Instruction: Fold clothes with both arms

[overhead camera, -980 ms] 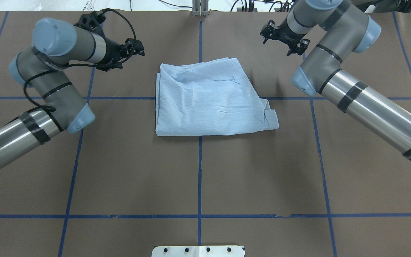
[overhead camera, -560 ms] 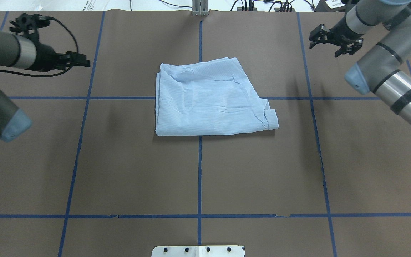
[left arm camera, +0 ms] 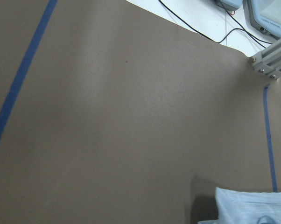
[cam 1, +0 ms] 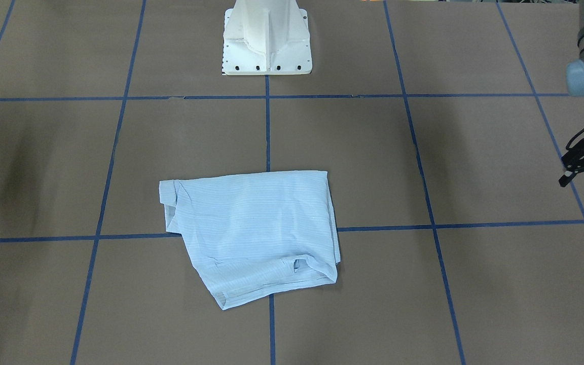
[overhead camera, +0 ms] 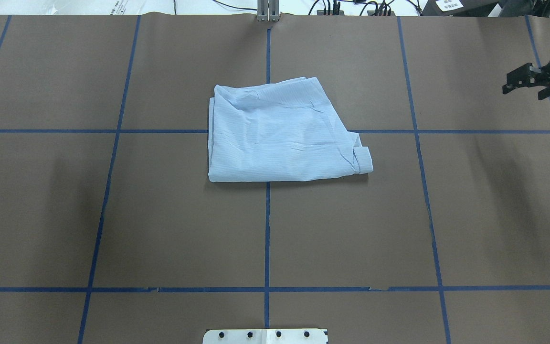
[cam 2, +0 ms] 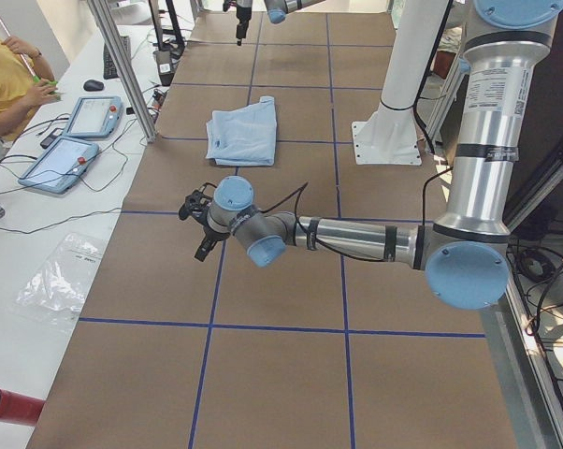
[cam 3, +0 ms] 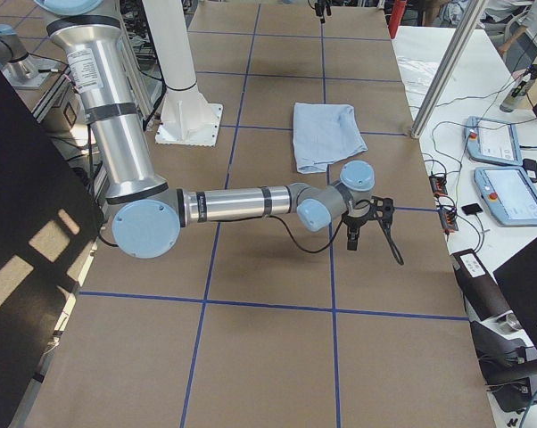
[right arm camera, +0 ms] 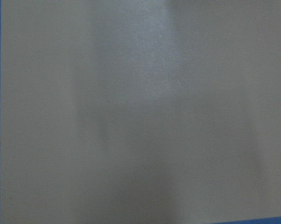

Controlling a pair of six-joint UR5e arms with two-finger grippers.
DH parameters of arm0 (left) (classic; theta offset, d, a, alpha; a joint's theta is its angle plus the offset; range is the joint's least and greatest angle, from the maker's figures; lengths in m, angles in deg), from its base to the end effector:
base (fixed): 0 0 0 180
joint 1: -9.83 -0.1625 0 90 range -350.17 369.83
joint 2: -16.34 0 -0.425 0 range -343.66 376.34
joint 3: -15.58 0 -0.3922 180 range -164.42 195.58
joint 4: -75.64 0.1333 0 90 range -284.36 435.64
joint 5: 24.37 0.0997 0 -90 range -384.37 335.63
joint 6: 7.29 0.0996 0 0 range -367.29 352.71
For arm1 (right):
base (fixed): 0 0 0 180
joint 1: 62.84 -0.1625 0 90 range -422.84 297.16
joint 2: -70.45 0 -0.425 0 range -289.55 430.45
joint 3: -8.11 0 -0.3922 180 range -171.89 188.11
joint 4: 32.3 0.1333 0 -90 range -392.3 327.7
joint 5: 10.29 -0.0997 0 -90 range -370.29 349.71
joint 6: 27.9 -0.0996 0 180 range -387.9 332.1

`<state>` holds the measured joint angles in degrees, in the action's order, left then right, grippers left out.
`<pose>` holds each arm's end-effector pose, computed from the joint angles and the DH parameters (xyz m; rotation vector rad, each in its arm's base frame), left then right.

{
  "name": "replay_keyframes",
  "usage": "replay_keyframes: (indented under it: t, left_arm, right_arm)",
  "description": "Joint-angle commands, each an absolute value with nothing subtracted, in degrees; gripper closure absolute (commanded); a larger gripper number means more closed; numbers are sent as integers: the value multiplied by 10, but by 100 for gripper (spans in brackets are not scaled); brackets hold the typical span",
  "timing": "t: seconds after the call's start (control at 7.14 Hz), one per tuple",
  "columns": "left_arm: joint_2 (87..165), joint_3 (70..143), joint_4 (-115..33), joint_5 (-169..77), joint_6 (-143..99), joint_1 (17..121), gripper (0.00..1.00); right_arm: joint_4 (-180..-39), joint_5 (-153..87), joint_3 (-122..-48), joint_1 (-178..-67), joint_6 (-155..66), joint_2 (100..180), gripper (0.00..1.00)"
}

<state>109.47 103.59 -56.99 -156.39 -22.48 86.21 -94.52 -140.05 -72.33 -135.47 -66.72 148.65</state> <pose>0.0621 -0.5391 0.5635 0.5321 0.8556 0.2548 -0.1137 -0.5967 0.5796 0.1242 -0.8344 0.1702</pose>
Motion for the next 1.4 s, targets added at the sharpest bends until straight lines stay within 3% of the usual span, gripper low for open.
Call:
replay_keyframes:
  t: [0.0, 0.56, 1.26]
  left_arm:
    - [1072, 1040, -516, -1623, -129, 926, 0]
    - [1070, 1041, -395, -1624, -74, 943, 0]
    - [1041, 1065, -389, -1605, -82, 953, 0]
  right_arm:
    - [-1007, -1415, -746, -1416, -507, 1539, 0]
    - [-1097, -1465, -755, -1457, -353, 1549, 0]
    - [-1133, -1468, -766, -1446, -305, 1552, 0]
